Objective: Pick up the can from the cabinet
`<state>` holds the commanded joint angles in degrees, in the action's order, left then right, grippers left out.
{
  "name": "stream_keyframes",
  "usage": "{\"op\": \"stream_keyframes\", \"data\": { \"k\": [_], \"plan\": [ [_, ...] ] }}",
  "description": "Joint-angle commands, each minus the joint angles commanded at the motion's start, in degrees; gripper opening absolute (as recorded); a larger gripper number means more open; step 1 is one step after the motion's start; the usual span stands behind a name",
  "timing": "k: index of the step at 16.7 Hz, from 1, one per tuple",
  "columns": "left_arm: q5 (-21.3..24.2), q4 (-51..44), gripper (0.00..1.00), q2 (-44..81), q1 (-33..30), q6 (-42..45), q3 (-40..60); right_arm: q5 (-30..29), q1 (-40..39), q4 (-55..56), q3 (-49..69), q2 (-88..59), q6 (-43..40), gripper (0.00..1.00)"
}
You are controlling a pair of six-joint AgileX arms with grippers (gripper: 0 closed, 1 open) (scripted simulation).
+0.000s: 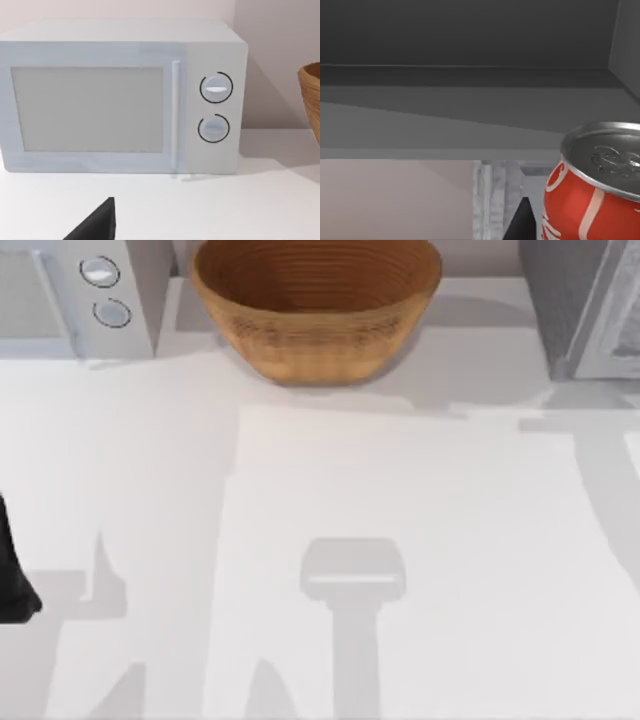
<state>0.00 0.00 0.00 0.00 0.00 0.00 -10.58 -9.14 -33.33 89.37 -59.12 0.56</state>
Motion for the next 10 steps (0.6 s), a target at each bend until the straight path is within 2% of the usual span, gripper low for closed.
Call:
{"op": "stream_keyframes", "data": {
  "k": [10],
  "plan": [
    [0.00,0.00,1.00,0.00,0.00,0.00,0.00,5.60,5.05,18.57,-49.58,32.49,-0.26,0.00]
  ]
}}
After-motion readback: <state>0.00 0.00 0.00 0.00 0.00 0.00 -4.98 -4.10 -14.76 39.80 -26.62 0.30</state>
